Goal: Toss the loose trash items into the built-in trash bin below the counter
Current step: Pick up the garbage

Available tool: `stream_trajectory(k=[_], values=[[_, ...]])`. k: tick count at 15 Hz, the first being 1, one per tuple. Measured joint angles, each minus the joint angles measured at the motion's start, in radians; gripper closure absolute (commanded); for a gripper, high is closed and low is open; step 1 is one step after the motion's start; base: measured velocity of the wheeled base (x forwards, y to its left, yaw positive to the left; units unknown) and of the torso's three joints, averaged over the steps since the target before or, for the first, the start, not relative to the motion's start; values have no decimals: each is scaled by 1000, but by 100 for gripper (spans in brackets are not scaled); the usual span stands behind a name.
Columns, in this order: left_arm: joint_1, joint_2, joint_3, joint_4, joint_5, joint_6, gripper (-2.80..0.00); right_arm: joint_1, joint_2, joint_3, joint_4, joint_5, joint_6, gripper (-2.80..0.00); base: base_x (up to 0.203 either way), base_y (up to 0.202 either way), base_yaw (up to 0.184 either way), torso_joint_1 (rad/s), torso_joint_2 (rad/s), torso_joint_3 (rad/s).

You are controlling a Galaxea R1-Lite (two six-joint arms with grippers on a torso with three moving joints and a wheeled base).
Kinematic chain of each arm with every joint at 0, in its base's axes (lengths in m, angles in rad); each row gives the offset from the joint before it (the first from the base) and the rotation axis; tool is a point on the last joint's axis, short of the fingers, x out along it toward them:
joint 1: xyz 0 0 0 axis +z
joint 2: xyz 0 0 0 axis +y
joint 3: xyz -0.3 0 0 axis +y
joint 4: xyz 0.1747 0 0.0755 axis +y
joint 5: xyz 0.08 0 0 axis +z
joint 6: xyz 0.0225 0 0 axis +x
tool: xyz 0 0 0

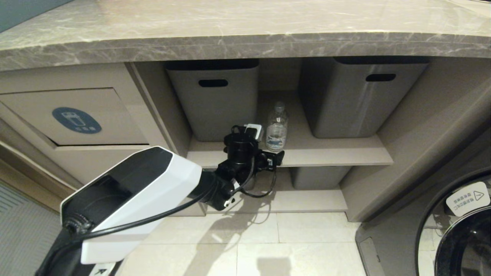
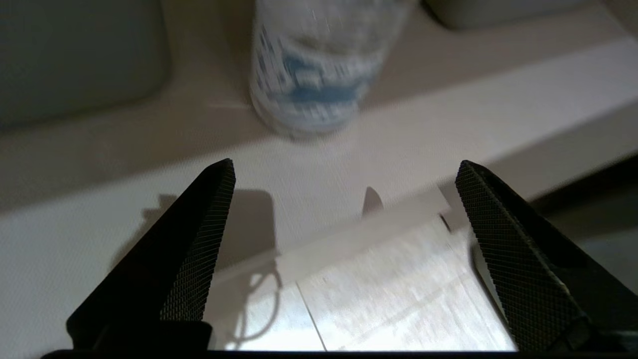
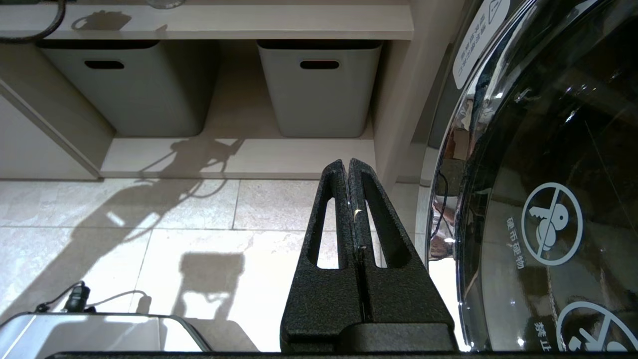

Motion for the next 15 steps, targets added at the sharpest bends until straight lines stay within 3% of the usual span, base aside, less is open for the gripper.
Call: stream_trajectory(k=[6,11,15], values=[[2,114,-296,122,33,50,-280,0,0,0,0,0,0,0,0,0,0,0,0,0],[0,151,-321,88,35,57,-280,0,0,0,0,0,0,0,0,0,0,0,0,0],[2,189,-323,-42,41,110,-280,0,0,0,0,0,0,0,0,0,0,0,0,0]])
